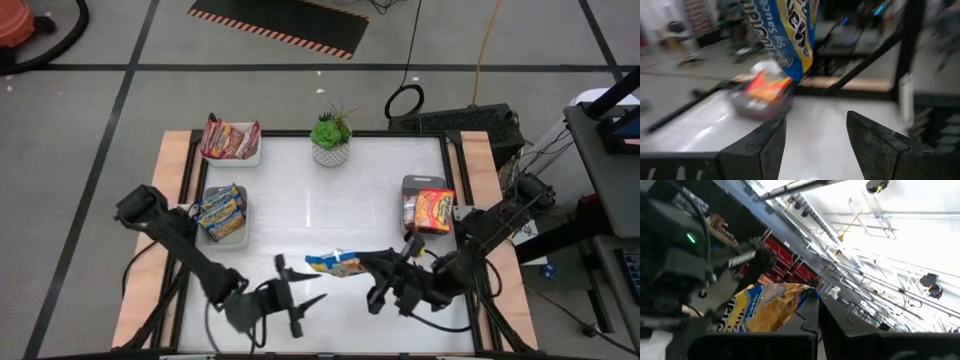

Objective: Sort Maruchan noodles
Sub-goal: Put the blue noodle pack into the gray bin

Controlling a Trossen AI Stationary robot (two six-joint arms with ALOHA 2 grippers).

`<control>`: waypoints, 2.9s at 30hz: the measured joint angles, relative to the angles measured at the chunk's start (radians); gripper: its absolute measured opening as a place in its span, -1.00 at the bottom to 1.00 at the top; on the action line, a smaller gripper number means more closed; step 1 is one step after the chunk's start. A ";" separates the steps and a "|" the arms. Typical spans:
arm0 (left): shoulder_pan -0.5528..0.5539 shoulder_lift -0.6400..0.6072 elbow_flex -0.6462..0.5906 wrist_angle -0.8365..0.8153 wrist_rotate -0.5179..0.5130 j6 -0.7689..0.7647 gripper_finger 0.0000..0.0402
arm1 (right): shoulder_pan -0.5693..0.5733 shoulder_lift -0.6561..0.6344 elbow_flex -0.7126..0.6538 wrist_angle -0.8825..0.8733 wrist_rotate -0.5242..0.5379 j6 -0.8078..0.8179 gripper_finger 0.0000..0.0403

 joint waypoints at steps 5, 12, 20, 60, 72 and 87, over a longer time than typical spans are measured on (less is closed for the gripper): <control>0.082 0.065 -0.142 0.503 0.238 0.078 0.06 | 0.023 0.000 0.000 0.033 0.003 -0.049 -1.00; 0.181 0.104 -0.301 0.852 0.361 0.037 0.06 | 0.029 0.001 0.001 0.058 0.012 -0.078 -1.00; 0.200 0.103 -0.316 1.058 0.501 0.198 0.06 | 0.016 0.001 0.001 0.054 0.048 -0.081 -1.00; 0.248 0.103 -0.281 1.066 0.660 0.193 0.94 | -0.042 0.002 0.000 -0.034 -0.052 0.037 -1.00; 0.251 0.101 -0.201 1.014 0.597 0.206 0.91 | -0.047 0.002 0.000 -0.033 -0.005 0.020 -1.00; 0.241 0.101 -0.202 0.997 0.512 0.217 0.01 | -0.047 0.002 -0.001 -0.033 0.049 -0.004 -1.00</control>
